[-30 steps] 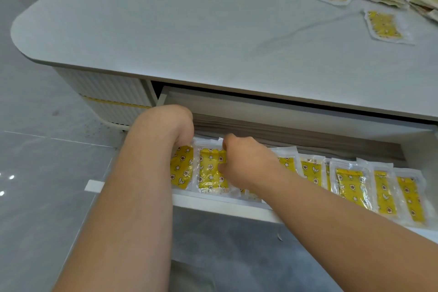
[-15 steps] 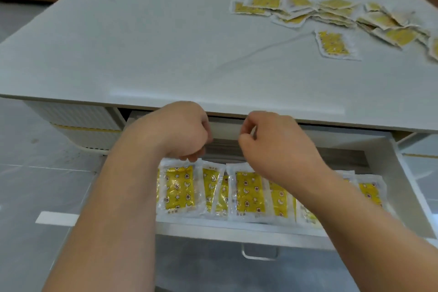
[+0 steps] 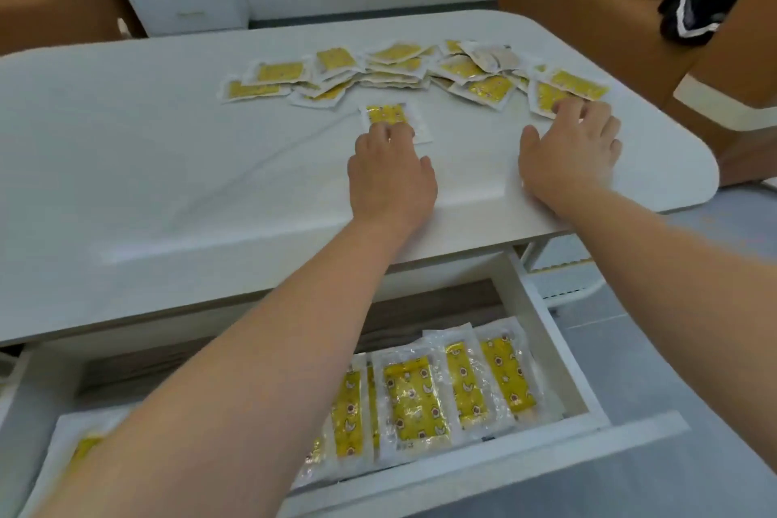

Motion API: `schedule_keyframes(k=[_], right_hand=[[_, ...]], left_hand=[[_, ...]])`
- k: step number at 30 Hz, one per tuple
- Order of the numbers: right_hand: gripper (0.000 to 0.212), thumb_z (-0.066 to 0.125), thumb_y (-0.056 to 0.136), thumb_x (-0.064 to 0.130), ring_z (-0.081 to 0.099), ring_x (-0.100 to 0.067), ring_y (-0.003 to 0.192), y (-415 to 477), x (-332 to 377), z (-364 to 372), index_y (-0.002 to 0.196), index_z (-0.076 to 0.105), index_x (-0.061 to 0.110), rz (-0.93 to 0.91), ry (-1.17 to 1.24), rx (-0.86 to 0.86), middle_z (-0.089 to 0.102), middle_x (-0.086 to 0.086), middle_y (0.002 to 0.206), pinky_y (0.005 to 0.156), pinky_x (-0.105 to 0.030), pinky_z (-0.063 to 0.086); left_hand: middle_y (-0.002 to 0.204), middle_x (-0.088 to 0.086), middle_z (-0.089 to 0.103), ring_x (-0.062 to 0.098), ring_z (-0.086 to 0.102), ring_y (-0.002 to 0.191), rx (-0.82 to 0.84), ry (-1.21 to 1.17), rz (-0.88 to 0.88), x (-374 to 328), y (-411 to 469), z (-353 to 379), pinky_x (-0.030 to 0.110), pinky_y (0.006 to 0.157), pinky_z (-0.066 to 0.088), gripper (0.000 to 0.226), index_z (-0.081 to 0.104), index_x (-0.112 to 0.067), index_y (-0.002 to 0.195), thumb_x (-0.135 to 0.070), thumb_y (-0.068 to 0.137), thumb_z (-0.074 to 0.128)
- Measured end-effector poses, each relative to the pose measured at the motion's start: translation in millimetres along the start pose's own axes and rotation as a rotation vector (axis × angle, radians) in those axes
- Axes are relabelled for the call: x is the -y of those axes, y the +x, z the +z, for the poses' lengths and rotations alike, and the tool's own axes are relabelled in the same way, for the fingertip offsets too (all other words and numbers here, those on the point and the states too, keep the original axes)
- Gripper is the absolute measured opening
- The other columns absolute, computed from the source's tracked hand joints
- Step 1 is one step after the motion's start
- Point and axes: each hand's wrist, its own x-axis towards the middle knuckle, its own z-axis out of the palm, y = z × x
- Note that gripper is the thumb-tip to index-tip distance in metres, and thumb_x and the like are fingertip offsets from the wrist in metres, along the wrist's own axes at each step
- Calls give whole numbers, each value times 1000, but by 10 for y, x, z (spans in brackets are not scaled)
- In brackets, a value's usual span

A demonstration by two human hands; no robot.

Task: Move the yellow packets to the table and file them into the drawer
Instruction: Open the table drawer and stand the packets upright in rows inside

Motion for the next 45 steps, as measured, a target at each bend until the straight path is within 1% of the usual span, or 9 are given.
schedule_keyframes(k=[4,11,15,23,28,32,37,41,45], right_hand=[[73,36,99,60,25,-39,145,542,-302,170,151,32,10,44,-29,39,24,-20,160,114,-54,23],[94,17,86,85,2,-37,156,1317,-455,343,161,16,28,-17,-78,172,6,-17,169,122,-61,4],[106,19,75,94,9,-39,155,1524,-443,434,161,12,33,28,-133,310,13,-16,168,118,-65,8],[62,29,98,53,45,-41,134,1233,-383,354,154,29,26,-168,-139,349,47,-19,148,112,-53,35],[51,34,103,36,46,-37,131,478,-129,90,152,35,23,-329,-61,416,49,-14,144,108,-48,41],[50,44,99,17,41,-31,132,-72,155,-125,149,44,19,-358,16,448,48,-9,143,105,-44,42],[41,50,94,9,51,-27,125,-573,551,-139,132,63,16,-386,164,452,59,-6,133,101,-42,48],[42,48,99,11,49,-25,130,-865,774,-147,139,60,16,-512,213,498,58,-6,138,108,-39,42],[34,50,103,15,57,-28,124,-1153,788,-215,135,65,14,-546,344,339,66,-7,131,104,-41,46]], left_hand=[[150,7,40,29,35,138,25,184,24,-154,498,309,44,109,33,55,48,-15,141,-46,95,50],[166,12,14,37,6,153,86,329,-219,-161,841,615,61,120,8,86,24,-19,157,-74,91,27],[167,14,8,41,7,152,142,336,-319,-130,876,649,61,119,10,84,16,-23,160,-73,93,21],[167,8,14,41,11,151,233,355,-246,-154,881,597,57,121,10,62,22,-27,159,-50,101,20],[164,9,26,38,22,149,272,285,-157,-176,678,414,49,121,18,57,33,-27,155,-44,102,20],[133,8,54,36,48,122,232,285,-68,-108,211,69,46,98,41,43,57,-29,131,-36,104,25],[135,4,54,33,49,121,136,175,-234,246,-351,-379,41,94,41,31,64,-28,127,-28,99,50],[145,8,38,32,43,127,62,-112,-448,439,-617,-673,39,99,41,60,48,-25,141,-13,87,69],[140,6,38,16,44,101,103,-316,-521,517,-885,-980,26,81,37,87,29,-34,153,-6,84,73]])
